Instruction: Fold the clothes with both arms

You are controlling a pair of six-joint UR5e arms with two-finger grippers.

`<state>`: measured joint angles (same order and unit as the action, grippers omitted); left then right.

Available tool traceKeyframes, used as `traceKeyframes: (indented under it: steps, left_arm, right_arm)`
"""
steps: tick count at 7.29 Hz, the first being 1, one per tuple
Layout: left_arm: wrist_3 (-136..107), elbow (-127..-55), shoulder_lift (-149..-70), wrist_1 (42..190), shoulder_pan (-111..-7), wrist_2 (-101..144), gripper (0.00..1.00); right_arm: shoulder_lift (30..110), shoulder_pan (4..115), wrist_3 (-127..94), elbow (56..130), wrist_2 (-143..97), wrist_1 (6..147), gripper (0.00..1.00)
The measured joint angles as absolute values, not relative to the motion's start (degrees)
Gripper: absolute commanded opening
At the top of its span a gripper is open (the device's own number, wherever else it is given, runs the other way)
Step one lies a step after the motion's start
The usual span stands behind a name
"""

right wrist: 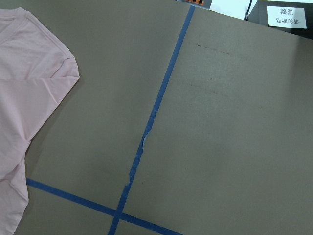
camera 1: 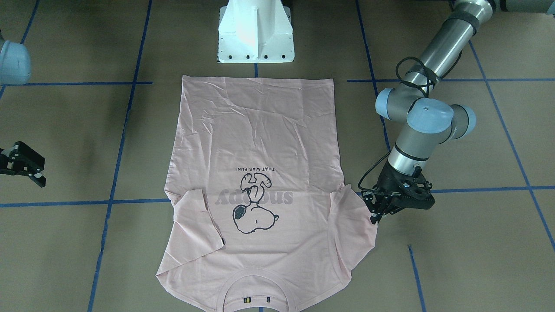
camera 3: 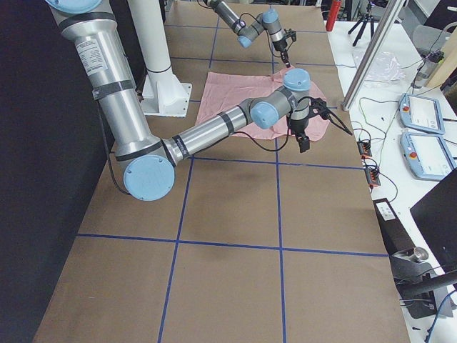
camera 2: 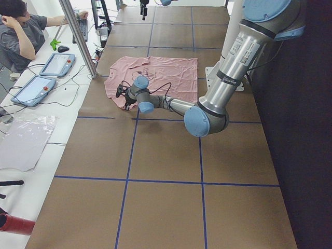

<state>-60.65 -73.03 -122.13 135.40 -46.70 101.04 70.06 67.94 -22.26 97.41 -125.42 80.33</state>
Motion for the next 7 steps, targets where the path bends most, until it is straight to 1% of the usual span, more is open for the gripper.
traceKeyframes:
  steps: [2, 3, 4, 5, 6, 7]
  left_arm:
    - [-66.86, -76.78, -127.43, 123.42, -44.13, 100.83, 0.00]
    - [-69.95, -76.45, -131.30, 118.18, -42.24, 100.06, 0.00]
    - [-72.19, -74.05, -135.11, 114.81, -40.82, 98.73, 0.00]
    - [-73.64, -70.50, -138.21, 113.41, -40.02, 97.90, 0.99]
    - [-72.91, -68.05, -139.83, 112.93, -39.73, 97.51, 1.00]
    - [-69.74, -67.22, -139.99, 112.85, -39.69, 97.37, 1.00]
  right_arm:
    - [70.08, 67.94, -22.27, 97.39, -125.42, 80.33, 1.00]
    - [70.09, 67.94, -22.30, 97.38, -125.40, 80.33, 1.00]
    - [70.08, 67.94, -22.30, 97.36, -125.34, 80.33, 1.00]
    - [70.06, 67.94, -22.28, 97.33, -125.31, 80.33, 1.00]
    - [70.03, 67.91, -22.44, 97.31, -125.32, 80.33, 1.00]
    - [69.92, 67.80, -22.70, 97.31, -125.33, 80.33, 1.00]
